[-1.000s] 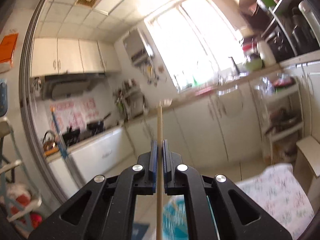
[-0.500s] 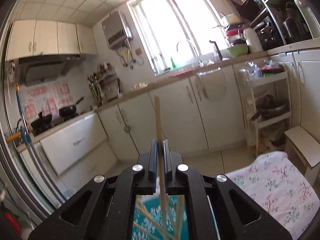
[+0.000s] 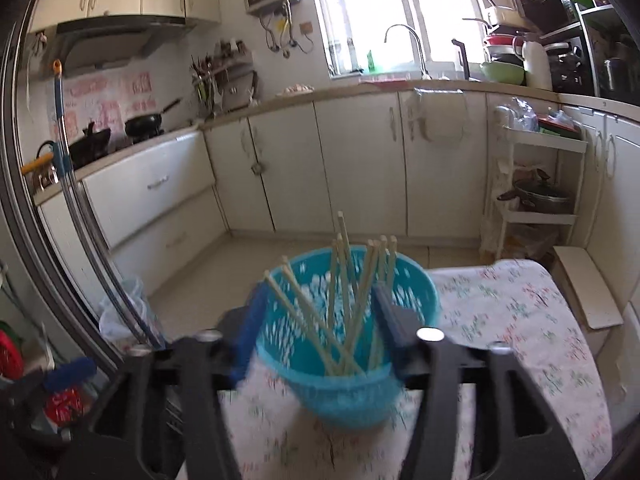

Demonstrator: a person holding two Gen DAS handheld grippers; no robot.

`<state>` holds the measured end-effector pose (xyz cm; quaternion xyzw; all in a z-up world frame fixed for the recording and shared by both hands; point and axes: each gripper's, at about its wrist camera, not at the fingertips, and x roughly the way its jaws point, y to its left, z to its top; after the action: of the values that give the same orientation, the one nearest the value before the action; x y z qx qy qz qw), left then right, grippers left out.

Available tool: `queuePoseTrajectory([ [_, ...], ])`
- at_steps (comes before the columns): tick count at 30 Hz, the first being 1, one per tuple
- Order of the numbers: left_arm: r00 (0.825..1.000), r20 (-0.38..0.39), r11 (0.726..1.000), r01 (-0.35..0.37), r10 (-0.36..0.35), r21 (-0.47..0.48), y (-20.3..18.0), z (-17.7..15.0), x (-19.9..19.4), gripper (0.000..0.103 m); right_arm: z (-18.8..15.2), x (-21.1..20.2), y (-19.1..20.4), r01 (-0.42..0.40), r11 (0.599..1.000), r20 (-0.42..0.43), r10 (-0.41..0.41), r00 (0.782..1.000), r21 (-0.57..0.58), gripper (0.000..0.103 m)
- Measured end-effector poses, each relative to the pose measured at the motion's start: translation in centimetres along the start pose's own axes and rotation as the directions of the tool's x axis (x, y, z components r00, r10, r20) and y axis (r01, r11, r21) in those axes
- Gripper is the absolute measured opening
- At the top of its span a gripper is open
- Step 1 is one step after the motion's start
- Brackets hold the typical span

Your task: Organize utensils

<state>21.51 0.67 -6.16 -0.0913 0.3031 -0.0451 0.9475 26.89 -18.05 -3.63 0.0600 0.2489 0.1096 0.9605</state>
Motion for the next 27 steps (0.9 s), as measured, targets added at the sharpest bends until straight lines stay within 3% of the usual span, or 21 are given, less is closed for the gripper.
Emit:
queuePoseTrajectory([
  [6,1.000,0.021,1.000,0.004,-0.005,0.020,-0.4,0.4,-2.3,0.094,-1.0,-2.8,0.5,0.048,0.999,-0.056,-0.049,0.997,-0.014,0.072],
  [18,0.998,0.060,0.996,0.012,-0.018,0.091,-1.9,0.5,-8.4,0.095,-1.5,-9.7,0.8,0.138,0.990,-0.038,-0.138,0.990,0.012,0.093],
  [27,0.996,0.092,0.991,0.009,-0.021,0.133,-3.0,0.0,-13.6,0.095,-1.8,-14.7,1.7,0.201,0.979,0.014,-0.201,0.979,-0.006,0.095],
])
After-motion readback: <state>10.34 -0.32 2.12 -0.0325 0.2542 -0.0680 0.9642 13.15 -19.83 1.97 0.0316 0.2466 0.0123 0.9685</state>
